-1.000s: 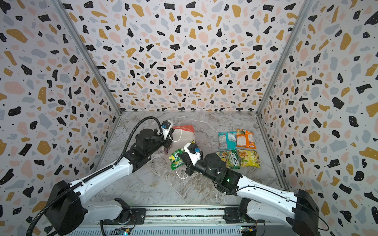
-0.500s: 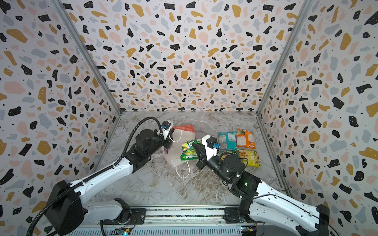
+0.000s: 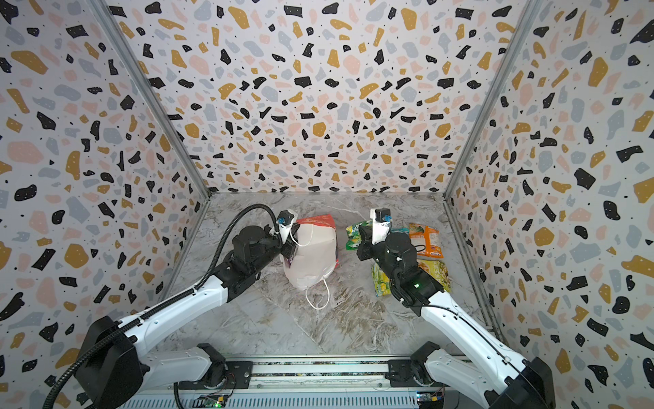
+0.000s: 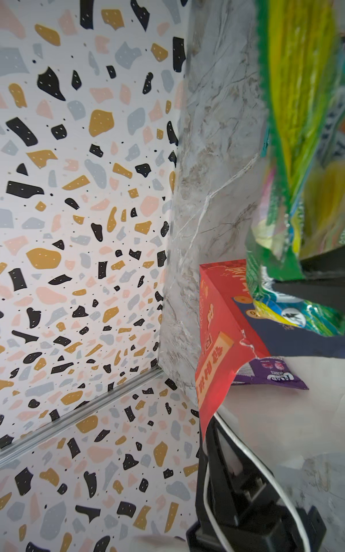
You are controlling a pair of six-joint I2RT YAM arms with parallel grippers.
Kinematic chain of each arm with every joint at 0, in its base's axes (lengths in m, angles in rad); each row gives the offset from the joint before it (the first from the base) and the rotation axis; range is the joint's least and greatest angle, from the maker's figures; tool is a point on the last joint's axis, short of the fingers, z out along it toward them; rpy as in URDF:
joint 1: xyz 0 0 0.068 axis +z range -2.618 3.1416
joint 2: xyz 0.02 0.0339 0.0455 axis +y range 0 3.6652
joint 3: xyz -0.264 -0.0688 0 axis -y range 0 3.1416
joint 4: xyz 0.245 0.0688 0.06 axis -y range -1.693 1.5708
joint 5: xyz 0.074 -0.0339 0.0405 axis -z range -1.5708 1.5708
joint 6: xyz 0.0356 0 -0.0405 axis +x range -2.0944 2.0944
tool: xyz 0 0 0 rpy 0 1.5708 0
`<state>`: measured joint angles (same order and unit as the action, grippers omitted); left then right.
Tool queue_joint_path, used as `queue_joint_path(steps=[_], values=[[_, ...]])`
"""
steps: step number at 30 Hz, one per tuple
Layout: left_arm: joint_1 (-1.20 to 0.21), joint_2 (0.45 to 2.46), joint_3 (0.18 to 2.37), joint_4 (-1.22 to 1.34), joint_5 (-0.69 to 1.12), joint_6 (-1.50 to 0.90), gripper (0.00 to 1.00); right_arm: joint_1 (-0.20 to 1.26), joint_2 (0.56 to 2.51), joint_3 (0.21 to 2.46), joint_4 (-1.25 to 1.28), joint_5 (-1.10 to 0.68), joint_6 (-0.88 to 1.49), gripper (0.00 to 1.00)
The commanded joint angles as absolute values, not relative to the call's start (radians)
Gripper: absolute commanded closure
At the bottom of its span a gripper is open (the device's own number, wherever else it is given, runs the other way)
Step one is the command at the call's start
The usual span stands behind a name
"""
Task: Take the snacks out of the paper bag
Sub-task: Place the snack at the top-center of the table.
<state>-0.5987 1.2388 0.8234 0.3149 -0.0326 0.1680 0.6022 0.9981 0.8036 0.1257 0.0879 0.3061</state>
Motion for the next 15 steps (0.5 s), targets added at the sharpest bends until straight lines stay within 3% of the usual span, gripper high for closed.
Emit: queue_joint_path(steps=[1,15], values=[[-0.601,1.22,0.818,0.374,-0.05,0.173,1.0,0.576,1.015,0.834,0.159,0.032,0.368,1.0],[-0.601,1.185,0.797,0.391,-0.083,0.178,1.0,0.51,1.234,0.749,0.31,-0.017,0.47,1.0]])
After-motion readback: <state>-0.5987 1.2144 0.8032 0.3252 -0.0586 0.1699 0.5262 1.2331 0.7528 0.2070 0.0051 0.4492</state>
